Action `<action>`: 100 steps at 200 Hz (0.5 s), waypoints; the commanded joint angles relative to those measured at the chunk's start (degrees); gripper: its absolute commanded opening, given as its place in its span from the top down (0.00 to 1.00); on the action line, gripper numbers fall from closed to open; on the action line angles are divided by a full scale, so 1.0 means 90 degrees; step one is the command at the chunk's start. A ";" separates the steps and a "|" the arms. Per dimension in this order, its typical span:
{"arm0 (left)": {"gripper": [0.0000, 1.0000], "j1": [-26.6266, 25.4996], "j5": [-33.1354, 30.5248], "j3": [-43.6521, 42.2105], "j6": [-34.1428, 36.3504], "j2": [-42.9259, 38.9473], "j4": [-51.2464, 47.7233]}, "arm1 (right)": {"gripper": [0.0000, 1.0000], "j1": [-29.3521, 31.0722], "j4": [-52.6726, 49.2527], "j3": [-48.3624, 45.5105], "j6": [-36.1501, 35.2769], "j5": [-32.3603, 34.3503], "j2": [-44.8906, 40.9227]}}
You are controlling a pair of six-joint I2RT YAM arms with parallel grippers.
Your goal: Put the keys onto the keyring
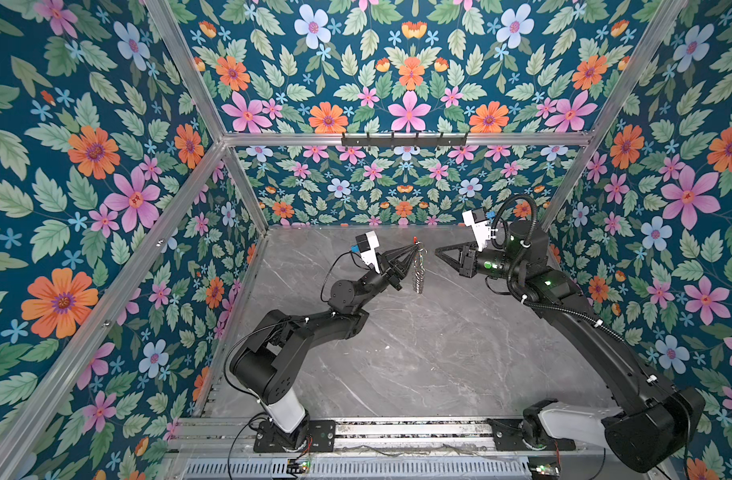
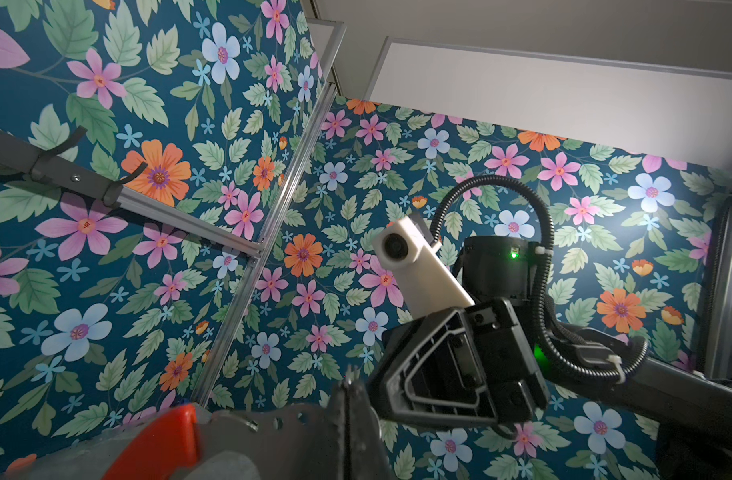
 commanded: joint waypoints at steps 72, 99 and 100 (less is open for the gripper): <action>1.00 0.0000 0.0380 0.0068 -0.0158 -0.0079 0.0375 | 0.83 -0.0017 0.0905 0.0338 0.0500 -0.1111 0.0566; 1.00 0.0001 0.0371 0.0117 -0.0202 -0.0062 0.0375 | 0.85 -0.0012 0.0939 0.0300 0.0524 -0.1159 0.0566; 1.00 0.0004 0.0371 0.0118 -0.0199 -0.0062 0.0375 | 0.86 -0.0007 0.0939 0.0294 0.0522 -0.1160 0.0566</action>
